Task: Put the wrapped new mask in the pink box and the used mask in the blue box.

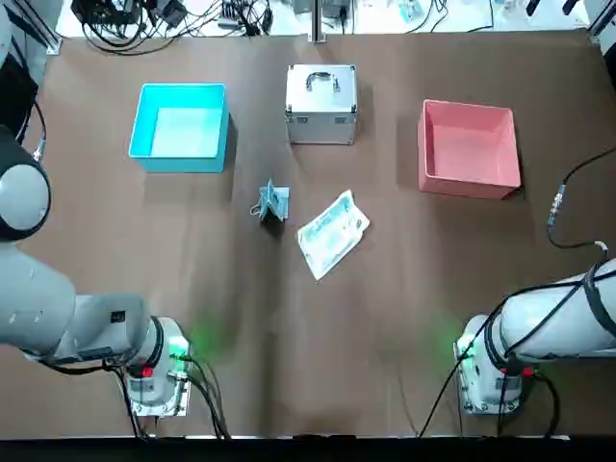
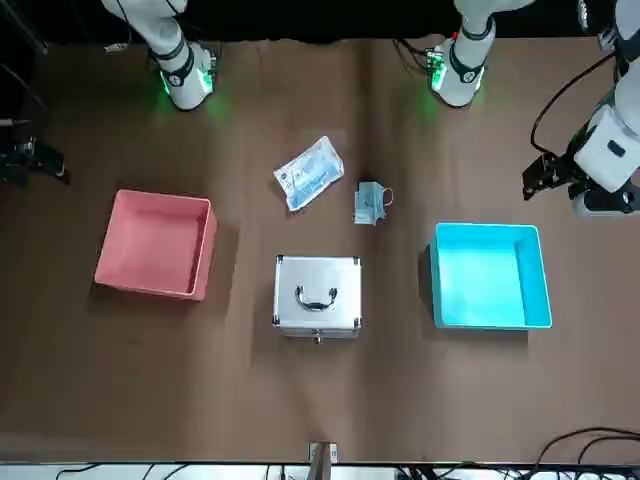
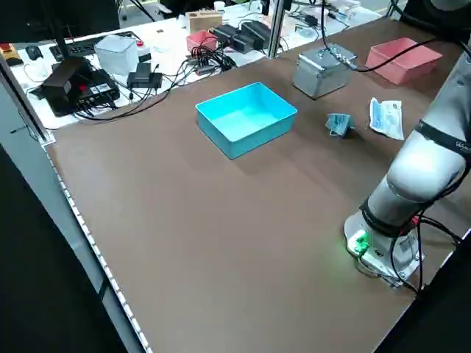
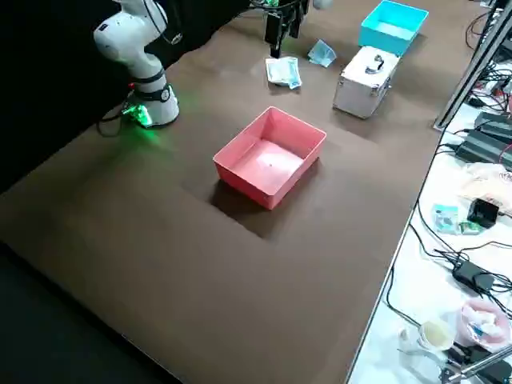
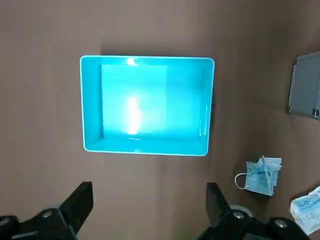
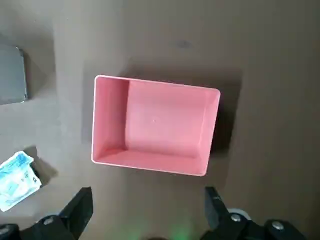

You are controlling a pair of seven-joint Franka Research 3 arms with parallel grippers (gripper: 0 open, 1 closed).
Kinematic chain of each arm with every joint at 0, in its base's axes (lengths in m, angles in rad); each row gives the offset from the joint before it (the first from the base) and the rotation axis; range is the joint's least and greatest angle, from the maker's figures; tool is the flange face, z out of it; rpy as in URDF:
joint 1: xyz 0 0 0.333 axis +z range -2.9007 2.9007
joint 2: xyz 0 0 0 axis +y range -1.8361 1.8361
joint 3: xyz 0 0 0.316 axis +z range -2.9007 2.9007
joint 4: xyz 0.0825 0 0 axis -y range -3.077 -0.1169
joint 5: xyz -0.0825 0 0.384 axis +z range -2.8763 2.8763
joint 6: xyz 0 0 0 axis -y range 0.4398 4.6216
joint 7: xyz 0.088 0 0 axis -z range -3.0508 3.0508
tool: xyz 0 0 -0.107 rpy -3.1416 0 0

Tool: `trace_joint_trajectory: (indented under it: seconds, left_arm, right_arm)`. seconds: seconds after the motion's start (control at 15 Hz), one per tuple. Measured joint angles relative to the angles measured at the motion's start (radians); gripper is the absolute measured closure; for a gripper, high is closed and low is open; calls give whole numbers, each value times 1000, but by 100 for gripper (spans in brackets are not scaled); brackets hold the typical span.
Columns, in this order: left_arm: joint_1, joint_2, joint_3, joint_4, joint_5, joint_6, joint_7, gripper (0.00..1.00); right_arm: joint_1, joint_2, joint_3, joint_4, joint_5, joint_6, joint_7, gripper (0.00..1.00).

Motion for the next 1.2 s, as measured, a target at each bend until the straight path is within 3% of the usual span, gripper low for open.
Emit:
trace_joint_trajectory:
  seconds: [0.67,1.0,1.2]
  left_arm:
    - [-13,52,-13,29,-7,3,18,0]
    - [-66,202,-106,16,-11,-7,-9,0]
    - [-181,337,-122,0,-11,-5,-104,0]
  right_arm:
    - [18,1,3,-5,0,-32,0,2]
    - [48,16,4,-22,0,-55,0,4]
    - [48,41,5,-58,50,-54,0,2]
